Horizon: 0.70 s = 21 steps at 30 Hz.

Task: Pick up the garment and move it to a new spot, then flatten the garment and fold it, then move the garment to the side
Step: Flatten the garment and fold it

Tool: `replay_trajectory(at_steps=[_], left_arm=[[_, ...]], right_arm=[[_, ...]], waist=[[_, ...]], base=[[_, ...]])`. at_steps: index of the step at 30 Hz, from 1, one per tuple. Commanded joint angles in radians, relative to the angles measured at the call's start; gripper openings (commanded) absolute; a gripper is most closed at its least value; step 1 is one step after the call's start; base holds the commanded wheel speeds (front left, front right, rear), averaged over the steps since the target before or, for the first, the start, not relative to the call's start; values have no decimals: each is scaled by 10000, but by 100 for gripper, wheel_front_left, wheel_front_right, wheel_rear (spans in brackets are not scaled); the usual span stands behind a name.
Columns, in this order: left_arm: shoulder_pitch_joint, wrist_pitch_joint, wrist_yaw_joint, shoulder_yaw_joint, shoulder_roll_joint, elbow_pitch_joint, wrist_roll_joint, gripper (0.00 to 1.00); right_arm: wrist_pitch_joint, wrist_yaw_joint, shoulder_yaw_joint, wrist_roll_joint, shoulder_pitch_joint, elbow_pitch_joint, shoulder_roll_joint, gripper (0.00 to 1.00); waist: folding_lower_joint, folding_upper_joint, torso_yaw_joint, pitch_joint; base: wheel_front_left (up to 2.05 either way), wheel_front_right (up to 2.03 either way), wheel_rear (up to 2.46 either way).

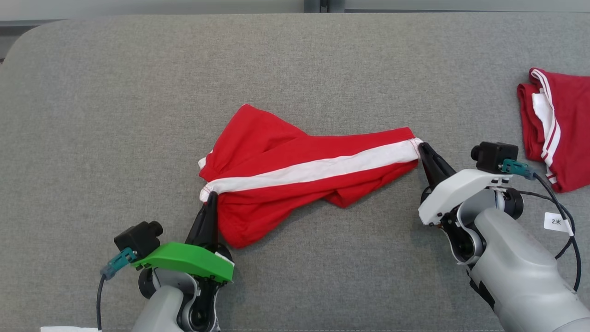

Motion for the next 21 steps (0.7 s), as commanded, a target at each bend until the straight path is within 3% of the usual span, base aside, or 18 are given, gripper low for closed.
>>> replay_trajectory(at_steps=[1,11,15,21], left_arm=[[-197,-22,-24,40,18,-12,25,0],[-625,-24,-24,19,337,-603,235,0],[-1646,135,-24,-610,1094,-1135,251,0],[-4704,1355,-22,-929,2509,-1951,206,0]], right_arm=[[-73,-13,127,98,-166,75,-83,0],[-389,-13,449,636,-548,-433,-335,0],[-493,-13,153,606,-1165,-1190,-637,0],[-522,-13,-630,-102,-3201,-1859,-1116,0]], waist=[[0,0,4,20],[0,0,-94,-370],[0,0,-175,-397],[0,0,-305,384]], base=[[0,0,0],[0,0,0],[0,0,0],[0,0,0]])
